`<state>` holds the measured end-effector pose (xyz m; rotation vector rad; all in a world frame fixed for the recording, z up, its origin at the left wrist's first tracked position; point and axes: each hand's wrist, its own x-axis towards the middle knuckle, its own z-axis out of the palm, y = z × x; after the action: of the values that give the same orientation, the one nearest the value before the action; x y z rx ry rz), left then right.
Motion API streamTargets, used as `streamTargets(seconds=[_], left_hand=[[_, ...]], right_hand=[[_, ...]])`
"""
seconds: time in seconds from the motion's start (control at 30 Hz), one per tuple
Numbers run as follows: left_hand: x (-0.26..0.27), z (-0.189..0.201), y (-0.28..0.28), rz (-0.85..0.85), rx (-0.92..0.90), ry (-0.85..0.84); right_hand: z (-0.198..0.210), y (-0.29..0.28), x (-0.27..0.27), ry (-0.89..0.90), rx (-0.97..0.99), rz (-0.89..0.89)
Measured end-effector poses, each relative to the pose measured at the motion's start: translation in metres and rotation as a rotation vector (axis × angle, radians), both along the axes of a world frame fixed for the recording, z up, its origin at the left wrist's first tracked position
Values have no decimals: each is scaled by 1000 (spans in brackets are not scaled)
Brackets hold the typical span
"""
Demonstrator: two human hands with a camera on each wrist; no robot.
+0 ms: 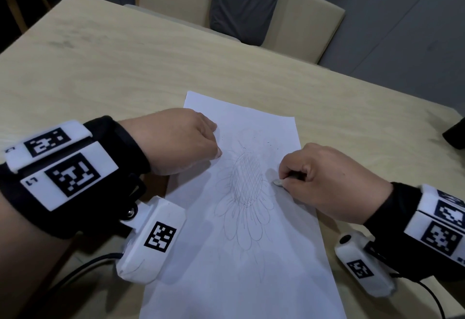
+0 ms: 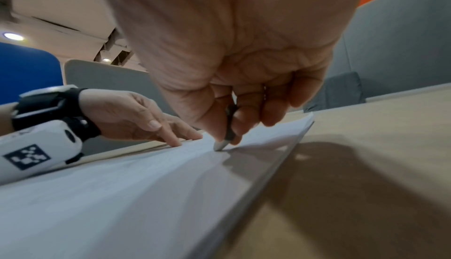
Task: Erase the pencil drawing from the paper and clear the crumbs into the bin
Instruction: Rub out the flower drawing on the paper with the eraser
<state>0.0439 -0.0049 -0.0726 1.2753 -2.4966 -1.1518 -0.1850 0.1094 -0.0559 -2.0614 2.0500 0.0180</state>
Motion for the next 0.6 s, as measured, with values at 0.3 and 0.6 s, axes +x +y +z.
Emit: streamTargets(seconds=[0.3,0.6], left_hand=[[0,0,0,-9,-5,-8],[-1,1,1,11,18,-13]], right_hand=[[0,-2,-1,17,-1,2],[-4,-8,12,8,-31,91]])
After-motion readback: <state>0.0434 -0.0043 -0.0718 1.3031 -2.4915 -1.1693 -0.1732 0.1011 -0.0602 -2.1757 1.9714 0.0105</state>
